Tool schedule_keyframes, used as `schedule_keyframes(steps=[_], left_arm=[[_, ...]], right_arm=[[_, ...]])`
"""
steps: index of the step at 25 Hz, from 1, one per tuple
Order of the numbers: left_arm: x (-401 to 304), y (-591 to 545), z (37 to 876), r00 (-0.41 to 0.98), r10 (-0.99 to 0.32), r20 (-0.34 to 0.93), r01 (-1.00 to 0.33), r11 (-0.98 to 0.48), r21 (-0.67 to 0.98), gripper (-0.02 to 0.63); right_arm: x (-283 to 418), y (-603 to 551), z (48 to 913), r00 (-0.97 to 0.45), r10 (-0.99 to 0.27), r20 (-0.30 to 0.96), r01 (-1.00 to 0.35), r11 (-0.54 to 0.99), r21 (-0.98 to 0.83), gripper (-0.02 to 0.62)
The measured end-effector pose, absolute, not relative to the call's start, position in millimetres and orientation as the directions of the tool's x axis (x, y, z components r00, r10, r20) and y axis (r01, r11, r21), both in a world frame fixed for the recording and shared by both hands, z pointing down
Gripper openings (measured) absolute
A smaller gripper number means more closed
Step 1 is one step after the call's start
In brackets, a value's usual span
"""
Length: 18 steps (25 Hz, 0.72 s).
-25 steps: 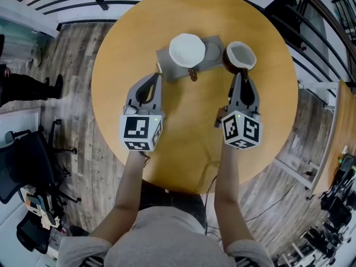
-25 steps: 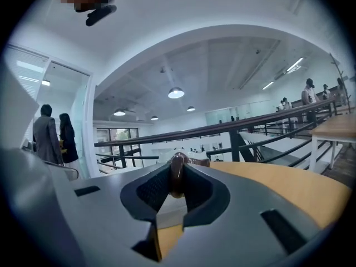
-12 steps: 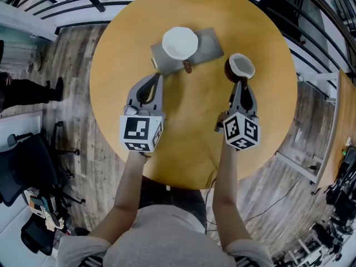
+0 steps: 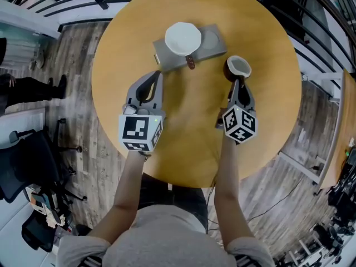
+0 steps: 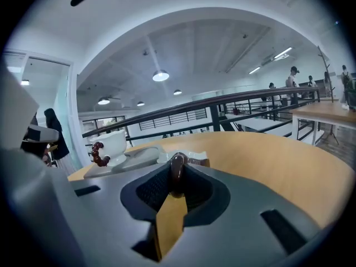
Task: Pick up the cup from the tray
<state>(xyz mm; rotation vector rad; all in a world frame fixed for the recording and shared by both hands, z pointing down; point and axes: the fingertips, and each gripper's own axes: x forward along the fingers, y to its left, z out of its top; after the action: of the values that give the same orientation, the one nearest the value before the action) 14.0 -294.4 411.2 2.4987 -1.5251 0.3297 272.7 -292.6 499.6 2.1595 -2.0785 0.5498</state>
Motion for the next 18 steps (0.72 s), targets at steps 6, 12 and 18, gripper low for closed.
schedule_keyframes(steps=[6,12,18], left_arm=[[12.0,-293.5,412.3,0.437,-0.851,0.291,-0.895,-0.443,0.052,0.008],[14.1,-290.6,413.4,0.439,-0.849,0.293,-0.894,-0.444,0.056,0.008],[13.5,-287.4,413.3,0.435,-0.851,0.295,-0.897,-0.438,0.06,0.008]], right_arm=[[272.4,-291.8,505.7,0.012,-0.944,0.33,-0.981,-0.074,-0.178,0.046],[273.5,-286.1,512.0,0.017,-0.941,0.337,-0.981,-0.081,-0.175,0.046],[268.2,-278.3,517.6,0.006,-0.94,0.342,-0.979,-0.075,-0.187,0.048]])
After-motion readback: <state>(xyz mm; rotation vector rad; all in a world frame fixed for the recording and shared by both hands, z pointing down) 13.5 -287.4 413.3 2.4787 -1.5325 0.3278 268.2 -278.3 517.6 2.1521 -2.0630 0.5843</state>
